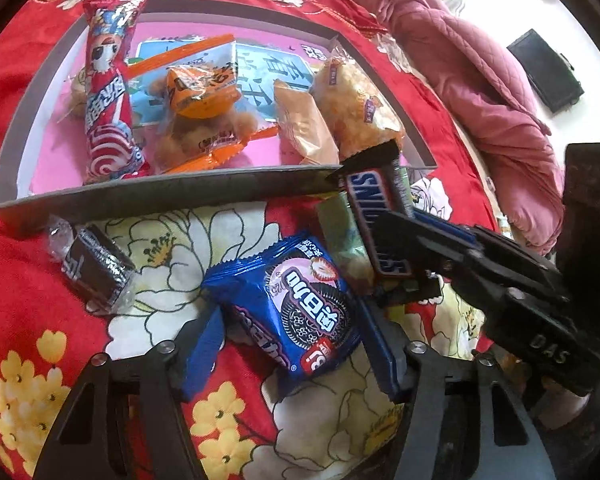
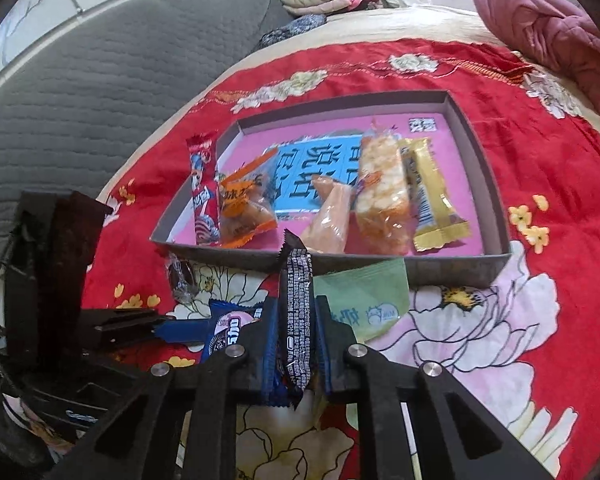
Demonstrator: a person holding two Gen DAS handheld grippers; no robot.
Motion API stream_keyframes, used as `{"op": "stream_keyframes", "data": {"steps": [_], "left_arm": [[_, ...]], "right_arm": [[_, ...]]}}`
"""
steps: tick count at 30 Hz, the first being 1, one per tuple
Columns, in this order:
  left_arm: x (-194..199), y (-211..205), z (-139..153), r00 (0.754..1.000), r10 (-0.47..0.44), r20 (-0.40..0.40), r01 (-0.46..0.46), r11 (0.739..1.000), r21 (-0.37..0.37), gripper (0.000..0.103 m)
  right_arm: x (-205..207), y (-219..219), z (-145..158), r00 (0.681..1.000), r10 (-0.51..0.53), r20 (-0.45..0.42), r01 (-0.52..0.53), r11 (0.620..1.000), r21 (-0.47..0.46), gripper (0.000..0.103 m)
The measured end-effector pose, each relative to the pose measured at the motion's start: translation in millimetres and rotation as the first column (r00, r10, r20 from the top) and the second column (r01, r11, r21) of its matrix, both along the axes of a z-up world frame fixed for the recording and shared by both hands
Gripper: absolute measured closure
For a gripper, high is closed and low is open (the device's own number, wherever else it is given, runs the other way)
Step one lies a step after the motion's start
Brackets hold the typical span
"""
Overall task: Organize snacks
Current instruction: 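Close the right gripper on the black chocolate bar while the left gripper grasps the blue Oreo pack, then carry the black chocolate bar over the box while the left gripper carries the Oreo pack there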
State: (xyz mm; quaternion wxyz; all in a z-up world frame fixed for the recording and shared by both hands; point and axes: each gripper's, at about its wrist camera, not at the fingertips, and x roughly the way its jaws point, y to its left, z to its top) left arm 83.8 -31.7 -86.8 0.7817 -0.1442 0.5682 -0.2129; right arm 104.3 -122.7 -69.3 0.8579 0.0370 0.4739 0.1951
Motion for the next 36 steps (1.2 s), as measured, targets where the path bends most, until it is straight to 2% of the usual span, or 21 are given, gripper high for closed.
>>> {"op": "stream_keyframes", "data": {"steps": [8,21,28,36], "left_arm": [[-1,-10,5,0.999,-0.025,0.041,0.024,0.999,0.029,0.046],[-10,8,23,0.997,-0.008,0.075,0.008,1.000,0.002,0.047],[-13,24,46,0.988,0.031,0.149,-0.033,0.999,0.008,0.047],[-11,37,56,0.983,0.056,0.174,-0.060,0.998,0.013,0.047]], "right_arm": [[-3,1,11,0.999,-0.009,0.031,0.008,1.000,0.022,0.086],[-6,-1,17,0.998,-0.035,0.048,0.032,0.998,0.053,0.086],[-6,-1,24,0.997,-0.046,0.065,0.041,0.997,0.069,0.086],[-3,0,31,0.995,-0.061,0.081,0.055,0.996,0.071,0.086]]}}
